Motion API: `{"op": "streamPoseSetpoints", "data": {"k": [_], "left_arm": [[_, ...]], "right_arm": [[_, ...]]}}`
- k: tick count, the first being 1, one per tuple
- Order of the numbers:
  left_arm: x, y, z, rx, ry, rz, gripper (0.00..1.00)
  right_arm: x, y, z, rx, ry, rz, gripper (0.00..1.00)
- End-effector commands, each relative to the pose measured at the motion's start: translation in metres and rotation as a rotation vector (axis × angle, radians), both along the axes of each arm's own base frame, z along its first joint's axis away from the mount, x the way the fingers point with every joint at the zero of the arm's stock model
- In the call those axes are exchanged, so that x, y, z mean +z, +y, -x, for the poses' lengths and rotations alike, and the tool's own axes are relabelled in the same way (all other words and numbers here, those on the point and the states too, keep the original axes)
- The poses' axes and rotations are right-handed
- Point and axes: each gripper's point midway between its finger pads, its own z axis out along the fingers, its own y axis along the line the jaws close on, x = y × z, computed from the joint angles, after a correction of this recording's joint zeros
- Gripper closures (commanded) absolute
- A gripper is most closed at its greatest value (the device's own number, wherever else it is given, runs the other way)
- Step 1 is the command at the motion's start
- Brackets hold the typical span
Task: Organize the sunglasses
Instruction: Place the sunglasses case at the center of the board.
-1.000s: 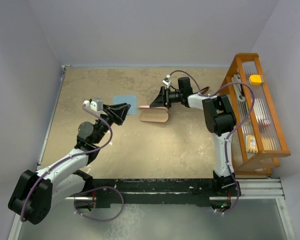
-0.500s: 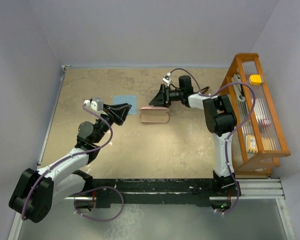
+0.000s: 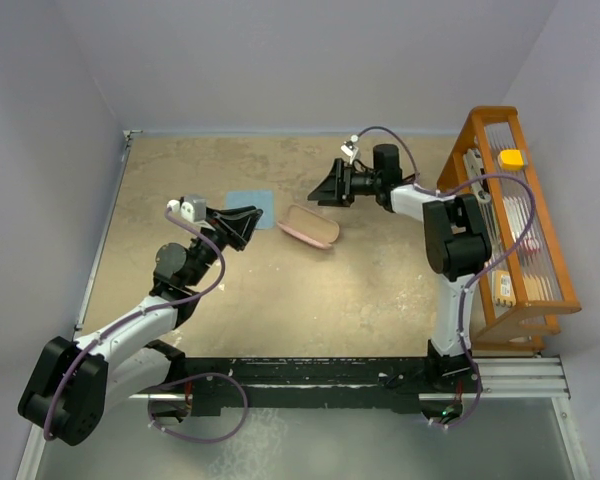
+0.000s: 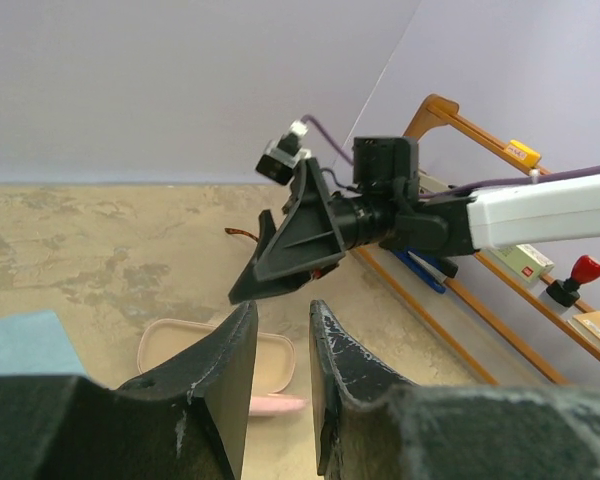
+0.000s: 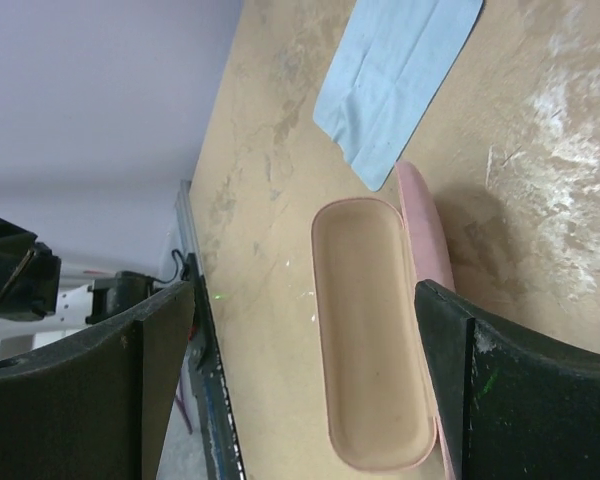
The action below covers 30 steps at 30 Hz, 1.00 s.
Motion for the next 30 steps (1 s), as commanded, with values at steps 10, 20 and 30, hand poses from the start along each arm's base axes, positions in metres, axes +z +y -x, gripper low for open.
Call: {"op": "streamPoseSetpoints", "data": {"k": [10, 20, 30], "left_arm": [[0.010, 0.005, -0.002, 0.012, -0.030, 0.043, 0.75], [0.007, 0.003, -0.004, -0.001, -0.016, 0.064, 0.75], [0.006, 0.003, -0.004, -0.004, -0.013, 0.063, 0.75]], "right_arm": [[0.029, -0.042, 0.016, -0.236, -0.175, 0.265, 0.30], [0.000, -0.062, 0.061, -0.306, -0.129, 0.366, 0.82], [-0.034, -0.063, 0.070, -0.279, -0.053, 0.427, 0.98]]}}
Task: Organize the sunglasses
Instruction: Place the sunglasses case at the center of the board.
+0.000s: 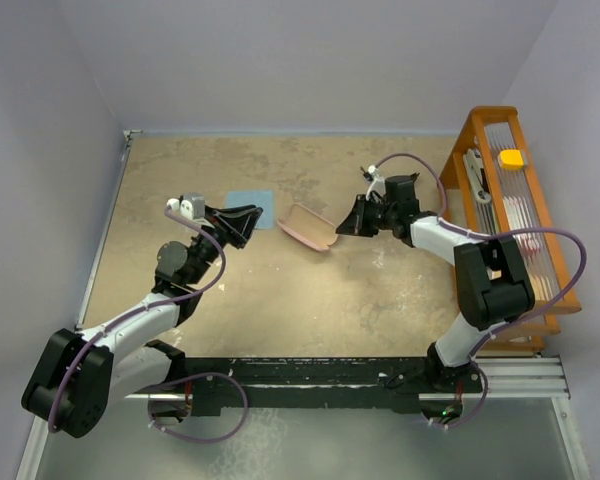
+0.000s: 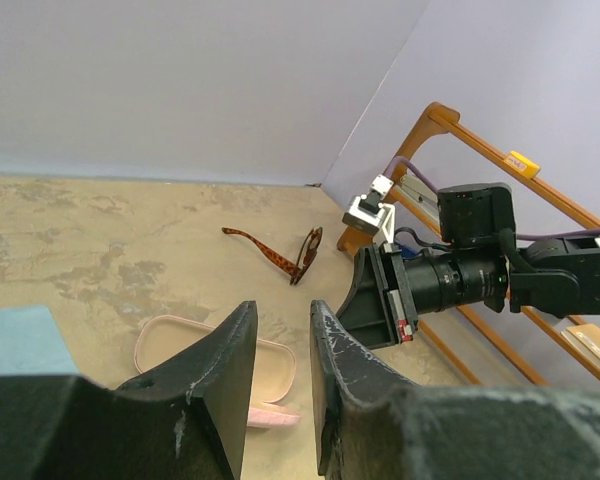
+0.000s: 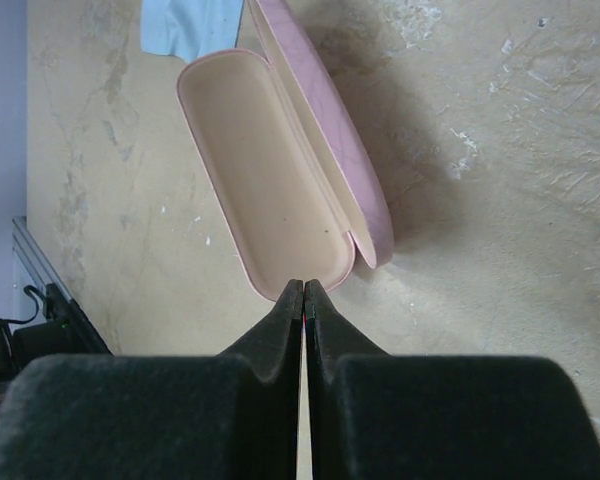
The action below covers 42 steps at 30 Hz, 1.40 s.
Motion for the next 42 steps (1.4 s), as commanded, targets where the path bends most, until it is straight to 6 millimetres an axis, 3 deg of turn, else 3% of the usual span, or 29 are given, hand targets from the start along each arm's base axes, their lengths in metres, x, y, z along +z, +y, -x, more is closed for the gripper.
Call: {"op": "streamPoseSetpoints", "data": {"k": [1, 8, 15, 42], "left_arm": [[0.010, 0.002, 0.003, -0.004, -0.038, 0.028, 0.75], [0.008, 0.002, 0.002, -0.005, -0.033, 0.025, 0.75], [0.006, 0.001, 0.001, -0.004, -0.029, 0.022, 0.75], [0.002, 0.001, -0.003, -0.002, -0.022, 0.014, 0.75]], "right_arm": [[-0.012, 0.000, 0.000, 0.008, 0.013, 0.047, 0.99], [-0.035, -0.002, 0.001, 0.017, 0.063, 0.081, 1.00], [-0.043, -0.001, -0.005, 0.017, 0.069, 0.087, 1.00], [-0.047, 0.009, -0.044, 0.021, 0.057, 0.098, 0.99]]}}
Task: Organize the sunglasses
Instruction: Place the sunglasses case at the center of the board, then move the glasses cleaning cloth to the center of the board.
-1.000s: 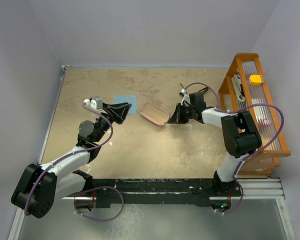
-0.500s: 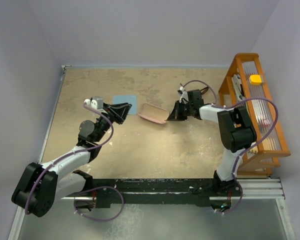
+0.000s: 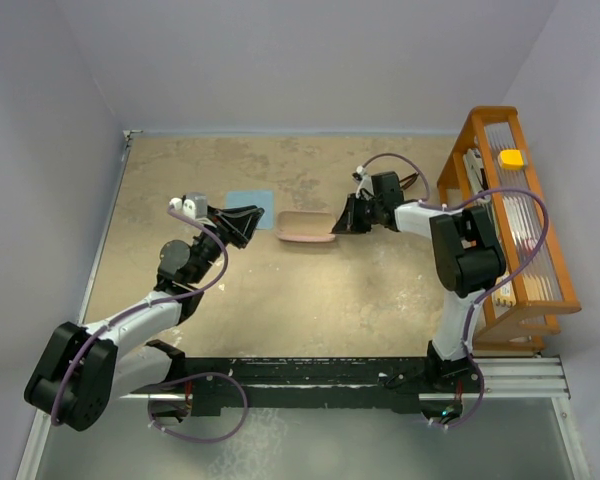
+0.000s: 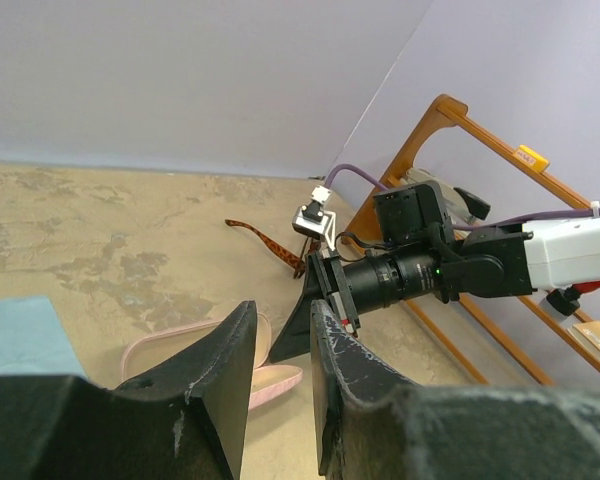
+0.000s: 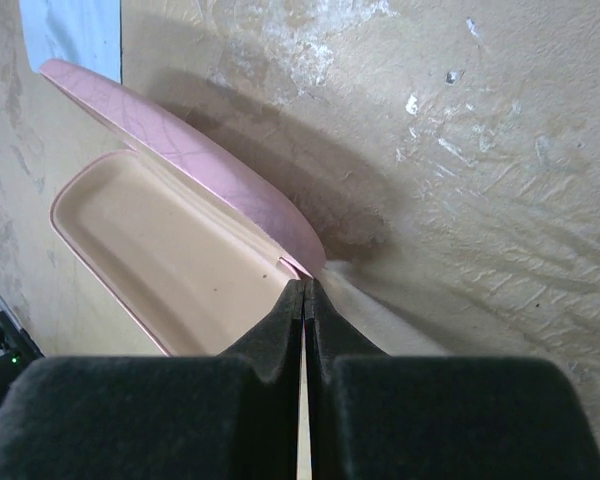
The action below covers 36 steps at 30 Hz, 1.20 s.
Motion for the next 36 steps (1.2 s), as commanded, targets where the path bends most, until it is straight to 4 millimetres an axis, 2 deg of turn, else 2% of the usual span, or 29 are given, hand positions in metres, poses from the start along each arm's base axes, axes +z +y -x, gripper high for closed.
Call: {"op": "streamPoseSetpoints", "data": {"k": [1, 7, 10, 16, 19, 23, 27, 33, 36], "left_arm": [[0.011, 0.002, 0.001, -0.002, -0.044, 0.020, 0.75], [0.008, 0.004, -0.001, 0.013, -0.034, 0.015, 0.75], [0.003, 0.013, -0.008, 0.072, -0.012, 0.023, 0.75], [-0.023, 0.040, -0.036, 0.271, 0.117, 0.011, 0.68], [-0.042, 0.046, -0.048, 0.335, 0.209, -0.020, 0.65], [-0.067, 0.059, -0.060, 0.433, 0.334, -0.030, 0.53], [-0.087, 0.067, -0.068, 0.500, 0.433, -0.085, 0.52], [-0.106, 0.093, -0.086, 0.693, 0.538, -0.158, 0.54], [-0.114, 0.099, -0.099, 0.754, 0.576, -0.212, 0.56]], "right_arm": [[0.013, 0.005, -0.012, 0.018, -0.043, 0.005, 0.99], [0.019, 0.002, -0.009, 0.009, -0.061, 0.007, 1.00], [0.028, -0.002, -0.007, -0.008, -0.091, 0.022, 1.00], [0.057, -0.011, -0.004, -0.043, -0.177, 0.040, 0.95], [0.070, -0.012, 0.000, -0.053, -0.219, 0.042, 0.95], [0.083, -0.011, 0.007, -0.056, -0.271, 0.066, 0.94], [0.095, -0.014, 0.015, -0.071, -0.300, 0.062, 0.89], [0.111, -0.011, 0.026, -0.057, -0.336, 0.014, 0.89], [0.120, -0.010, 0.028, -0.057, -0.354, 0.002, 0.89]]}}
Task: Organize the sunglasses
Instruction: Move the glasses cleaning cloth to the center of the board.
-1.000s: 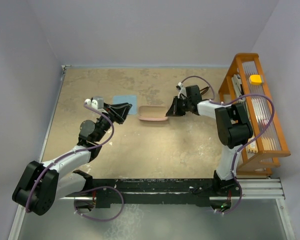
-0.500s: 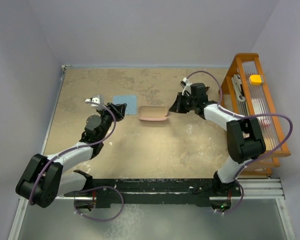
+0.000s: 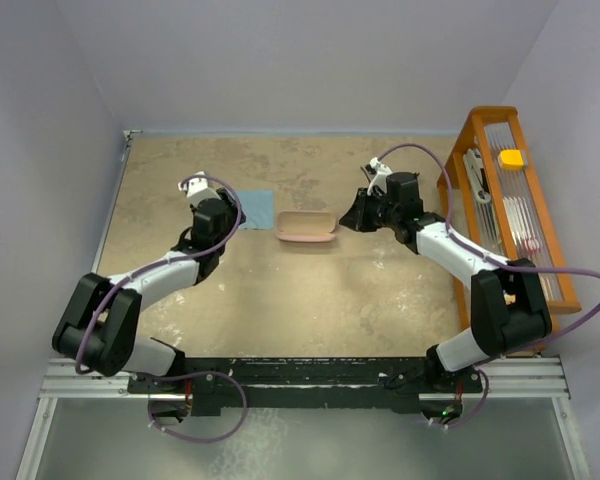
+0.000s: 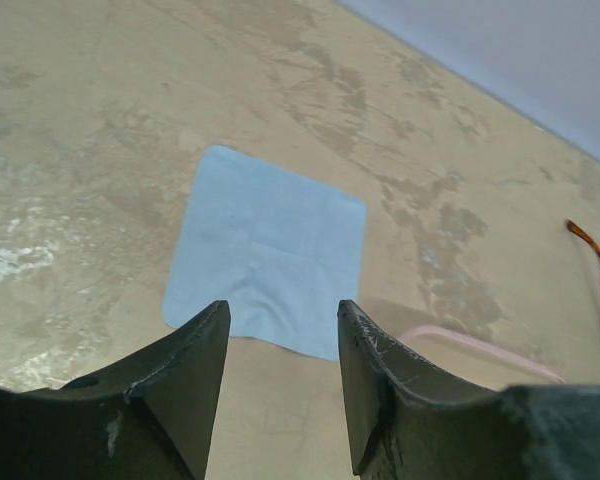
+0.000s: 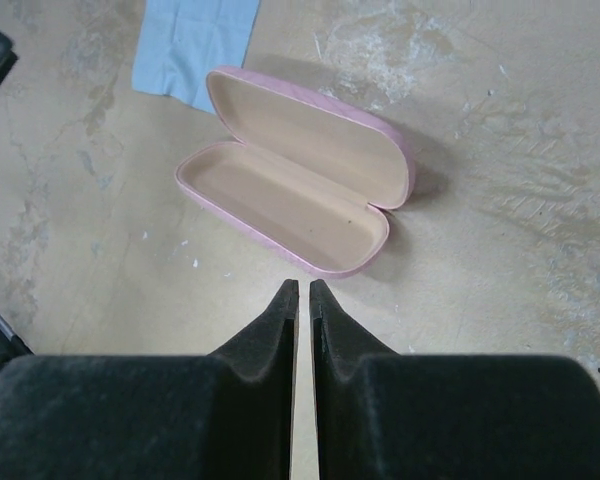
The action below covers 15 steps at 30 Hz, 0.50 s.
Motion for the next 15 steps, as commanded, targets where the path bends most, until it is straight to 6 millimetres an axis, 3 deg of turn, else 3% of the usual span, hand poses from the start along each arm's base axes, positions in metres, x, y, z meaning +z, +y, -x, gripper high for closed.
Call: {"op": "streamPoseSetpoints", "data": {"k": [1, 11, 15], "left_arm": [[-0.007, 0.023, -0.020, 0.143, 0.074, -0.088, 0.57], [-0.062, 0.018, -0.042, 0.148, 0.217, -0.196, 0.58], [-0.069, 0.022, -0.047, 0.165, 0.237, -0.239, 0.57]], "right_arm": [[0.030, 0.005, -0.003, 0.011, -0.090, -0.037, 0.89], [0.040, 0.012, 0.002, 0.049, -0.101, -0.076, 0.89], [0.038, 0.013, 0.003, 0.055, -0.098, -0.080, 0.89]]}}
